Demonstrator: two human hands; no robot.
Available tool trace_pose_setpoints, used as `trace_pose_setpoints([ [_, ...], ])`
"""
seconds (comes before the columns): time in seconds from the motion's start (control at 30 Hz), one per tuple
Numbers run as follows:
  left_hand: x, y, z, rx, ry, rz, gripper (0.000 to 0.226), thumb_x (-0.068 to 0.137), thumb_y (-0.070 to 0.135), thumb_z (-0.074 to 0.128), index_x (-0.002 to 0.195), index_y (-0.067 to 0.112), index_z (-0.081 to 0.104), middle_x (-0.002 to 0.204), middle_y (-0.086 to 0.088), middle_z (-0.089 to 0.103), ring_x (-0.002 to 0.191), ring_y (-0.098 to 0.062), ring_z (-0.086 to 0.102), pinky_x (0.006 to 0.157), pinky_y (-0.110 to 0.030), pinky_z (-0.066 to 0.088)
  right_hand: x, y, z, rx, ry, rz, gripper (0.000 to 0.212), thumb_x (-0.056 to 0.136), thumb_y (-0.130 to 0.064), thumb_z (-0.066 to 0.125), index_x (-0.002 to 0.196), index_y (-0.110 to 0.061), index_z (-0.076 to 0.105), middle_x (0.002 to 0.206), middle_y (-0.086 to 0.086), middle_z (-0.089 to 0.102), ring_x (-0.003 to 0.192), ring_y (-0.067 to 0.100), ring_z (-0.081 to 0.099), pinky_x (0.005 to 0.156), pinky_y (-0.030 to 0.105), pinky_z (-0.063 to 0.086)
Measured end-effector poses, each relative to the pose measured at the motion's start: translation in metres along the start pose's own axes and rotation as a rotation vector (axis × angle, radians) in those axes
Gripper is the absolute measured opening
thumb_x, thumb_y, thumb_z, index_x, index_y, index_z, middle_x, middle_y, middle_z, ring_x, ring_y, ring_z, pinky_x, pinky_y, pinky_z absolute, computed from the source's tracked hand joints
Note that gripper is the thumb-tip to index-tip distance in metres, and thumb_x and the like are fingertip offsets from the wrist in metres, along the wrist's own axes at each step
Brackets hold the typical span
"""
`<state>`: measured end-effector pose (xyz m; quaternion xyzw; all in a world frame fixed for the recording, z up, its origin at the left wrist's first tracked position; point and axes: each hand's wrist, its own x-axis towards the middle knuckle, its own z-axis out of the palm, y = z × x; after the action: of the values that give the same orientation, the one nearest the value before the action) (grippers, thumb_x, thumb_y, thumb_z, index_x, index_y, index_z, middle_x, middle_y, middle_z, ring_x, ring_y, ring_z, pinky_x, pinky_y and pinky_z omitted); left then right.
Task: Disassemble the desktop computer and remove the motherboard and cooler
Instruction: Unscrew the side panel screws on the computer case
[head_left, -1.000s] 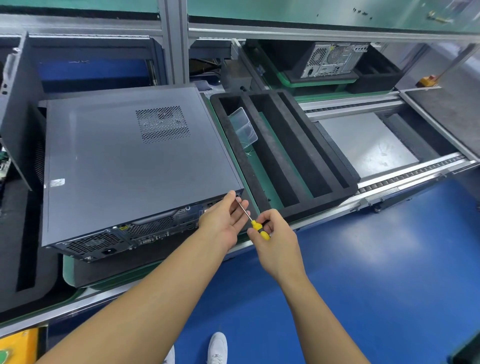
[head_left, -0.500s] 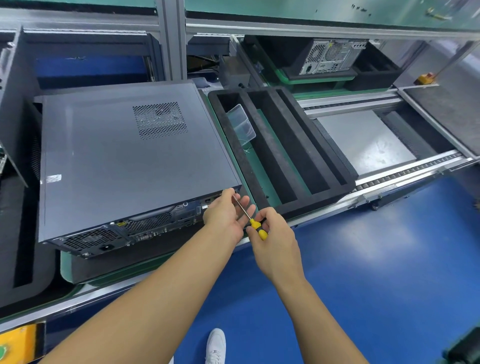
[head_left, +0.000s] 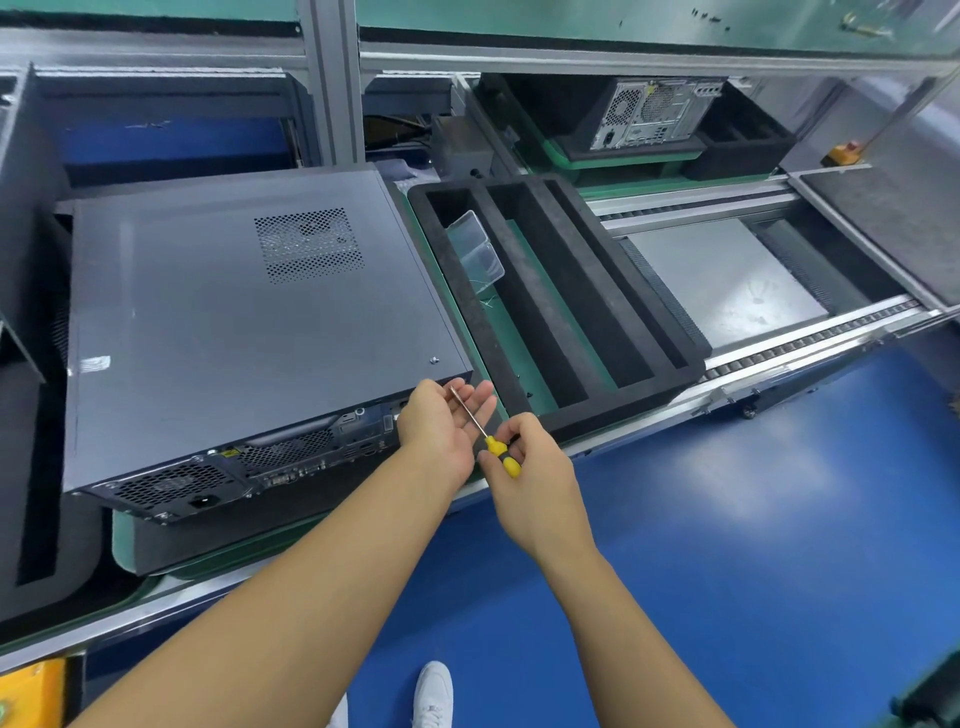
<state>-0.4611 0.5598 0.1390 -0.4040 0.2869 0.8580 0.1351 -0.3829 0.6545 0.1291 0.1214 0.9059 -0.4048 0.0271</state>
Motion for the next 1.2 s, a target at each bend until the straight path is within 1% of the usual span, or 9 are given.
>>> trace_pose_setpoints([
  [0.17,0.000,0.005,-0.023,0.446,-0.002,0.161,0.025,0.093,0.012,0.041,0.087,0.004,0.063,0.066,-0.007,0.063,0.063,-0.021,0.069,0.062,-0.036,0.059,0.000,0.009,-0.001,0.108,-0.021,0.040,0.012,0.091,-0.034,0.062,0.089,-0.035,0.050,0.081,-0.011,0.054,0.069,0.004,0.051,0.058,0.022,0.042],
  [0.3,-0.003,0.019,-0.047,1.151,-0.102,0.908,0.021,0.096,0.026,0.052,0.080,0.016,0.062,0.065,0.000,0.061,0.056,-0.010,0.056,0.053,-0.023,0.047,0.003,0.012,0.000,0.195,-0.015,0.078,0.005,0.093,-0.035,0.060,0.090,-0.033,0.056,0.087,-0.008,0.060,0.072,0.005,0.054,0.059,0.018,0.044],
  [0.4,0.006,0.040,-0.037,1.467,-0.164,1.247,0.015,0.098,0.029,0.057,0.108,0.020,0.063,0.096,0.006,0.057,0.075,-0.011,0.052,0.068,-0.026,0.047,0.004,0.010,0.001,0.241,-0.009,0.076,0.006,0.092,-0.035,0.060,0.088,-0.032,0.058,0.083,-0.010,0.059,0.067,0.002,0.052,0.055,0.015,0.042],
  [0.5,0.018,0.053,-0.022,1.640,-0.095,1.252,0.033,0.098,0.035,0.058,0.127,0.019,0.060,0.112,0.004,0.054,0.094,-0.017,0.056,0.074,-0.037,0.051,0.003,0.007,0.001,0.249,-0.018,0.078,0.006,0.091,-0.036,0.060,0.088,-0.032,0.058,0.079,-0.010,0.058,0.063,0.001,0.050,0.052,0.016,0.041],
  [0.67,0.032,0.063,-0.005,1.813,-0.010,1.217,0.021,0.098,0.033,0.060,0.106,0.020,0.074,0.103,0.002,0.059,0.092,-0.020,0.059,0.067,-0.031,0.041,-0.002,0.010,-0.004,0.266,-0.014,0.072,0.006,0.092,-0.034,0.061,0.088,-0.031,0.058,0.077,-0.007,0.058,0.061,0.002,0.048,0.052,0.016,0.042],
  [0.83,0.032,0.065,0.007,1.879,-0.103,1.140,0.019,0.099,0.024,0.059,0.093,0.012,0.072,0.096,-0.002,0.061,0.088,-0.024,0.060,0.070,-0.033,0.045,-0.003,0.020,-0.016,0.300,0.014,0.102,0.007,0.091,-0.033,0.061,0.086,-0.029,0.059,0.068,-0.010,0.055,0.057,0.003,0.045,0.048,0.015,0.038],
  [0.97,0.022,0.037,0.031,1.767,-0.361,1.133,0.016,0.098,0.025,0.060,0.088,0.013,0.065,0.089,0.002,0.061,0.081,-0.017,0.058,0.073,-0.032,0.050,0.004,0.029,-0.032,0.341,0.053,0.136,0.007,0.090,-0.034,0.061,0.086,-0.030,0.059,0.065,-0.015,0.054,0.054,0.002,0.044,0.046,0.014,0.037],
  [1.1,0.037,-0.006,0.068,1.573,-0.406,0.835,0.012,0.094,0.018,0.063,0.083,0.018,0.066,0.074,0.002,0.068,0.067,-0.015,0.065,0.061,-0.026,0.052,0.018,0.044,-0.056,0.323,0.107,0.189,0.010,0.092,-0.038,0.057,0.086,-0.031,0.060,0.068,-0.019,0.056,0.055,0.000,0.046,0.046,0.014,0.038],
  [1.2,0.065,-0.028,0.088,1.407,-0.362,0.591,0.017,0.091,0.007,0.063,0.081,0.019,0.069,0.072,-0.002,0.072,0.068,-0.017,0.071,0.066,-0.028,0.059,0.033,0.059,-0.077,0.315,0.148,0.249,0.014,0.094,-0.043,0.053,0.085,-0.034,0.060,0.069,-0.018,0.055,0.055,0.005,0.046,0.051,0.025,0.043],
])
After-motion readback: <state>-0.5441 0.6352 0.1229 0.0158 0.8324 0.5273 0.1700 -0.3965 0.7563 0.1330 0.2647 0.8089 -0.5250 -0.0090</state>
